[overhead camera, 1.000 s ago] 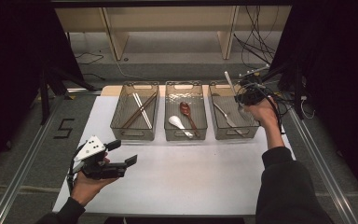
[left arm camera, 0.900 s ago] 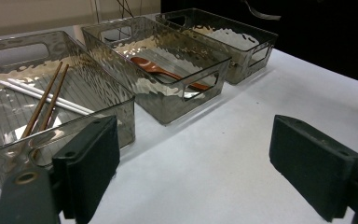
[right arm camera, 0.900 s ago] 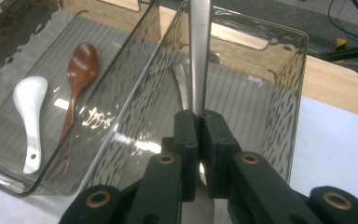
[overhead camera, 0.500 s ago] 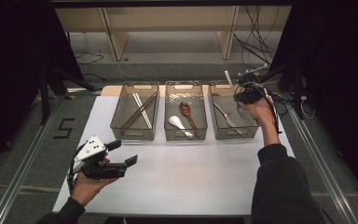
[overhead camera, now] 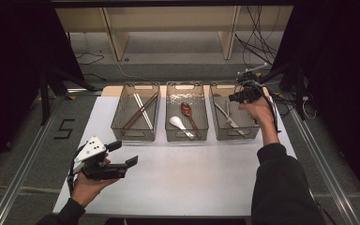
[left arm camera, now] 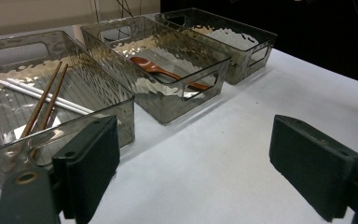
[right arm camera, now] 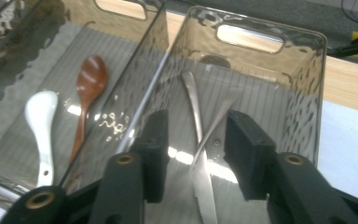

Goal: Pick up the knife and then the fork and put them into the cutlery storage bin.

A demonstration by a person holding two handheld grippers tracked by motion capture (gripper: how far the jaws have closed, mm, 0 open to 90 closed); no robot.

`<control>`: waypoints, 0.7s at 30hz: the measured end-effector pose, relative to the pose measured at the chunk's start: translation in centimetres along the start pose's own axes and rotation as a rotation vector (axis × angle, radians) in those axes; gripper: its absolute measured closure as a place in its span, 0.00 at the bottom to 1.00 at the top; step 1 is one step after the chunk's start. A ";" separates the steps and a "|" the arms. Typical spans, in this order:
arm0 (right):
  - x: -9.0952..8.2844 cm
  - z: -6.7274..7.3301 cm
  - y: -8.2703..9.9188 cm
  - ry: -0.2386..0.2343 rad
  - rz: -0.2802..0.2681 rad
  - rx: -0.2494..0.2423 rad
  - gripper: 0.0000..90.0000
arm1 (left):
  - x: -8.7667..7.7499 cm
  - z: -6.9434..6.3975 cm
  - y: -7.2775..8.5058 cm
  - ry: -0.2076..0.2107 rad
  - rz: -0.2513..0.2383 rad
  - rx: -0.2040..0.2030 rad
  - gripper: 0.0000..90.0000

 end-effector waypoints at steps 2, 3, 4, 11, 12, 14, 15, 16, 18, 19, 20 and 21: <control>-0.1 0.2 0.1 -0.005 0.001 -0.010 0.63 | 0.0 0.0 0.0 0.000 0.001 0.002 0.17; -0.1 0.3 0.1 -0.005 0.002 -0.013 0.62 | 0.0 0.0 0.0 0.000 0.001 0.003 0.17; -0.2 0.4 0.2 -0.008 0.004 -0.022 0.61 | 0.0 0.0 0.0 0.001 0.001 0.002 0.17; -0.8 2.1 1.0 -0.038 -0.031 -0.075 0.52 | 0.1 0.0 0.0 -0.001 0.001 -0.003 0.17; -0.9 2.3 1.2 -0.049 -0.032 -0.079 0.50 | 0.0 0.1 0.1 -0.001 0.006 0.001 0.17; -1.1 2.8 1.5 -0.066 -0.051 -0.085 0.48 | 0.0 0.0 0.0 -0.001 0.004 0.003 0.17; -1.2 3.1 1.7 -0.074 -0.056 -0.088 0.47 | 0.0 0.0 0.0 -0.001 0.003 0.003 0.17; -1.3 3.4 1.8 -0.081 -0.063 -0.093 0.46 | 0.0 0.0 0.0 -0.001 0.004 0.003 0.17; -1.7 4.0 2.2 -0.098 -0.083 -0.102 0.44 | 0.0 0.0 0.1 -0.001 0.006 0.002 0.17; -1.9 4.3 2.3 -0.106 -0.099 -0.104 0.44 | 0.1 0.0 0.0 0.000 0.005 0.001 0.17; -2.1 4.7 2.6 -0.114 -0.114 -0.107 0.43 | 0.1 0.0 0.0 0.000 0.004 0.001 0.17; -2.4 5.0 2.8 -0.120 -0.126 -0.112 0.42 | 0.1 0.0 0.0 -0.001 0.002 -0.003 0.18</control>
Point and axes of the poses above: each handheld gripper's, and its own axes: x roughly forward along the jaws, y roughly out of its underside, z roughly to its left, the point moved 8 cm from there along x, roughly forward along the jaws, and after that the axes turned 10 degrees about z, right-handed, at the moved point
